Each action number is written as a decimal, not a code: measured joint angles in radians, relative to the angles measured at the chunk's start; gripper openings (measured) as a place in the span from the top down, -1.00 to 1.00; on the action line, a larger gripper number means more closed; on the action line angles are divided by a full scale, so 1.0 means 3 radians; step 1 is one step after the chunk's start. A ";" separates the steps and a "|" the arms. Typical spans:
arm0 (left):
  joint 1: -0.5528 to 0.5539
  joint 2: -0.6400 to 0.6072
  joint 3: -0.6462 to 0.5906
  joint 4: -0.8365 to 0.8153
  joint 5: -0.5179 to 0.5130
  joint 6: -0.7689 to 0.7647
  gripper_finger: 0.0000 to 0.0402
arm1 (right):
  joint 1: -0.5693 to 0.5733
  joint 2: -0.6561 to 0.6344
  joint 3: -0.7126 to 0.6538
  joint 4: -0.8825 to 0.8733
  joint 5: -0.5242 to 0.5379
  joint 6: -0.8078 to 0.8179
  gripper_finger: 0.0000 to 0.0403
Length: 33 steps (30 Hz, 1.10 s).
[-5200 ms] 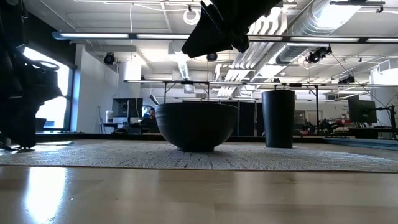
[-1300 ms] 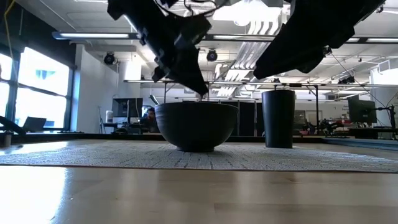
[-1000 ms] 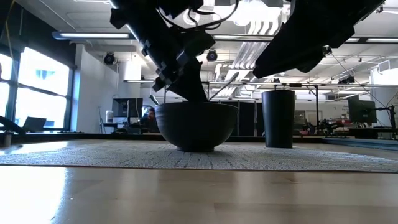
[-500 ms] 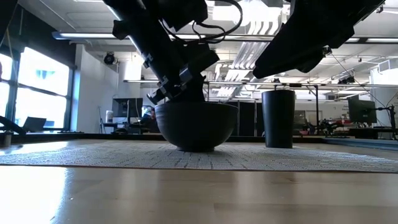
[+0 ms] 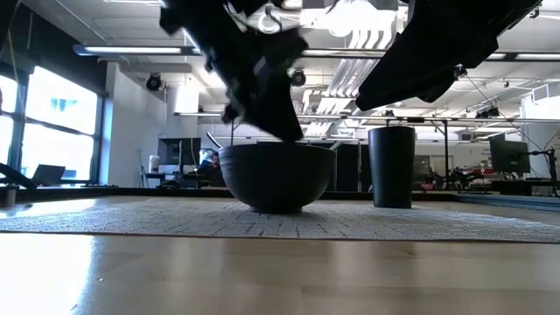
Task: Pick & Place Utensil
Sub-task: Put the orange straw into the black cup on the gray mat
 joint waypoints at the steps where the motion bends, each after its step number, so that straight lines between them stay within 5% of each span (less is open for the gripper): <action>1: 0.0000 -0.0056 0.0050 -0.0112 -0.0004 0.0024 0.63 | 0.0000 -0.0001 0.0000 -0.0003 0.0002 0.0000 0.48; 10: -0.0139 -0.0605 0.0565 -0.1758 0.0062 -0.0006 0.63 | 0.0000 -0.0001 0.0001 -0.0050 0.0001 0.0027 0.48; 15: -0.0415 -0.0787 0.0625 -0.2851 0.0493 -0.0632 0.63 | -0.0004 -0.0003 0.0001 -0.0076 0.0004 0.0022 0.48; 21: -0.0990 -0.0763 0.0623 -0.3834 0.0566 -0.1519 0.63 | -0.0056 -0.0003 0.0001 -0.0041 -0.0007 -0.0080 0.48; 33: -0.2100 -0.0746 0.0281 -0.3528 0.1049 -0.3380 0.63 | -0.0218 -0.0208 0.0001 0.0058 -0.0210 -0.0662 0.48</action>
